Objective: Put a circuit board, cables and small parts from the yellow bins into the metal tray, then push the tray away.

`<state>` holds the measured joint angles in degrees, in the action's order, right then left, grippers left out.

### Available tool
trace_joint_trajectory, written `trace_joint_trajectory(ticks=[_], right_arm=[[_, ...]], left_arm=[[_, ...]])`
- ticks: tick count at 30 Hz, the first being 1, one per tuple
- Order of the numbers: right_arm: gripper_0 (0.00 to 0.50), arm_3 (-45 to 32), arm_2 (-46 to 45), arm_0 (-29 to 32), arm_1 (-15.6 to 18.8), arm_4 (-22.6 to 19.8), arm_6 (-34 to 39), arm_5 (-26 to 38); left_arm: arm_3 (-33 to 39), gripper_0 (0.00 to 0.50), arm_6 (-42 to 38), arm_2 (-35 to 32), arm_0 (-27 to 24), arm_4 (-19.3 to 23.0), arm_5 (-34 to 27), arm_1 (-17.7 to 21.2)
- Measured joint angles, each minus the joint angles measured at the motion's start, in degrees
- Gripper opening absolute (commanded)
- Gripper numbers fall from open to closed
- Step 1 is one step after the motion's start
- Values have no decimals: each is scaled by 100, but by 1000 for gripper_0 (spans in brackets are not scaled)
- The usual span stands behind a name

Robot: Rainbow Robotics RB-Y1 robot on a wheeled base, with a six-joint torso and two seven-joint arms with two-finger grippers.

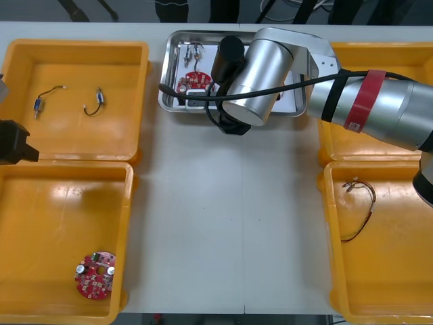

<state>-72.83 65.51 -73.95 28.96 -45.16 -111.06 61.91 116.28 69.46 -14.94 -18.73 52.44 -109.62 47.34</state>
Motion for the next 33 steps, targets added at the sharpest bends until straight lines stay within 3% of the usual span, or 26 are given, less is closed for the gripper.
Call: trace_joint_trajectory(ticks=[4, 6, 7, 8, 9, 11, 24, 33], right_arm=[[0, 4, 0, -3, 0, 0, 0, -3], [133, 5, 0, -3, 0, 0, 0, -3], [262, 5, 0, -3, 0, 0, 0, -3], [331, 6, 0, -3, 0, -1, 0, -4], [431, 6, 0, -4, 0, -5, 0, -5], [500, 8, 0, -5, 0, -36, 0, -6], [500, 97, -18, -15, 0, -363, 0, 47], [500, -152, -328, -19, 0, -373, 0, 976]], left_arm=[[0, 500, 0, 0, 0, 0, 0, 0], [0, 500, 0, 0, 0, 0, 0, 0], [0, 500, 0, 0, 0, 0, 0, 0], [0, 500, 0, 0, 0, 0, 0, 0], [0, 500, 0, 0, 0, 0, 0, 0], [0, 500, 0, 0, 0, 0, 0, 0], [0, 500, 0, 0, 0, 0, 0, 0], [0, 500, 0, 0, 0, 0, 0, 0]])
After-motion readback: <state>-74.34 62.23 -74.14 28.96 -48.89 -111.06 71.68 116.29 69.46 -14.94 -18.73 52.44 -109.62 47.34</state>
